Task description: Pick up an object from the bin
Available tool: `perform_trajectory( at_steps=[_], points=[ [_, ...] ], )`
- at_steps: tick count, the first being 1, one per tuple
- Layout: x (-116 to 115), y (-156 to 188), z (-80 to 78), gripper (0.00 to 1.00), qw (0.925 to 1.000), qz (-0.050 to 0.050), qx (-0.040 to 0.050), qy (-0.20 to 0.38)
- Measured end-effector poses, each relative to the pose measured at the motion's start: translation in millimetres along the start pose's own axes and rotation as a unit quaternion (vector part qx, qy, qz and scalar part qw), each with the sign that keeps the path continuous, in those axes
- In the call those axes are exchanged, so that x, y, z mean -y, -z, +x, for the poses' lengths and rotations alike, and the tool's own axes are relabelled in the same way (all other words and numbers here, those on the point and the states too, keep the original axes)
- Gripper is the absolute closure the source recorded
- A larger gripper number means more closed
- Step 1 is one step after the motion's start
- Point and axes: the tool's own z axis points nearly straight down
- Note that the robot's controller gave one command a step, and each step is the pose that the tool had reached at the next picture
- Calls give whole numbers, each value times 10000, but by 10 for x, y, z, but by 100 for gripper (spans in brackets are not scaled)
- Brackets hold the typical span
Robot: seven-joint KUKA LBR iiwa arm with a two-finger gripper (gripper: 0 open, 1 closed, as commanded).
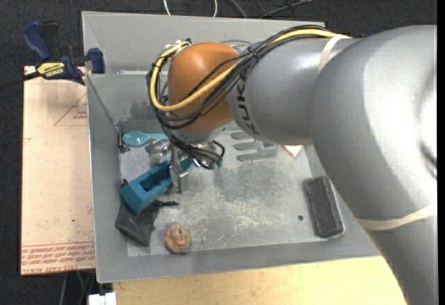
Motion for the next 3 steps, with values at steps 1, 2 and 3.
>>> perform_trajectory(
  at_steps=[1,2,3],
  points=[
    [-32,654,23,100,9996,0,-33,-285],
    [179,270,-283,100,9984,18,29,571],
    [218,-89,-332,100,9986,-2,-24,521]
  ],
)
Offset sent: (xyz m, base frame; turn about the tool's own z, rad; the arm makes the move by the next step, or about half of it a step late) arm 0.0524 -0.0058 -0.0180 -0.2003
